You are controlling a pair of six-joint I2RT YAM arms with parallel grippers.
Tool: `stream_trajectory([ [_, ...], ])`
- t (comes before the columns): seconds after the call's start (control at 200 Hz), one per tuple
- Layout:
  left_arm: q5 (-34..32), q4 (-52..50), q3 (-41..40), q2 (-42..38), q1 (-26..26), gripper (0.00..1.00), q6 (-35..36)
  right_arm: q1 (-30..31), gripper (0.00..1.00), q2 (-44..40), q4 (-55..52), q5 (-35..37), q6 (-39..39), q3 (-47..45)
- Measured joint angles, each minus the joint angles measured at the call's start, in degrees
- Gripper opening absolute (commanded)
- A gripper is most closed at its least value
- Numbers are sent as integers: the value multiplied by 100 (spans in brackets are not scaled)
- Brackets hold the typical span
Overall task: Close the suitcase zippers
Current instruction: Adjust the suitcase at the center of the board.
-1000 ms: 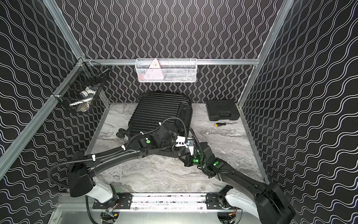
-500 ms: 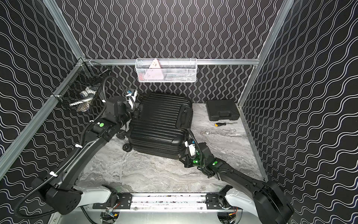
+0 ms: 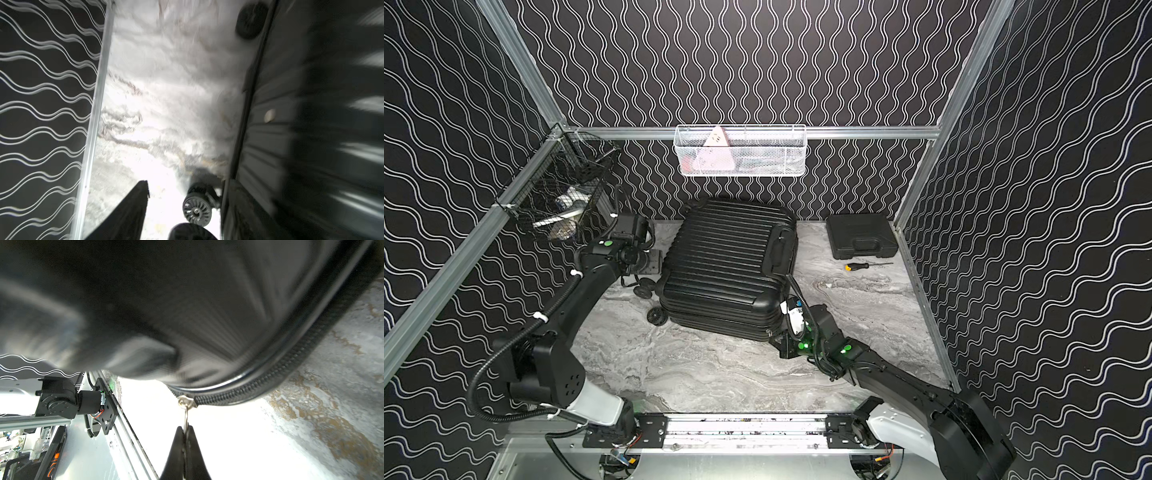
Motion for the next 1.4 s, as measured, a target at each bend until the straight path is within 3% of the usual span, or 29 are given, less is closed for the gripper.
stream_trajectory([
  [0.205,50,-372,90,184,-83,62,396,-15,0,-59,-236,92,-72,55],
  [0.445,-157,-577,-138,-151,-431,60,734,-13,0,-61,-505,247,63,131],
  [0.926,-155,-564,-448,-472,-570,56,710,348,0,42,-610,933,527,293],
  [1.106,337,-804,-411,-592,-627,56,695,352,0,-369,-933,1421,293,289],
  [1.401,1803,-1353,-404,-538,-1023,58,813,-361,0,-920,-1620,2105,168,214],
])
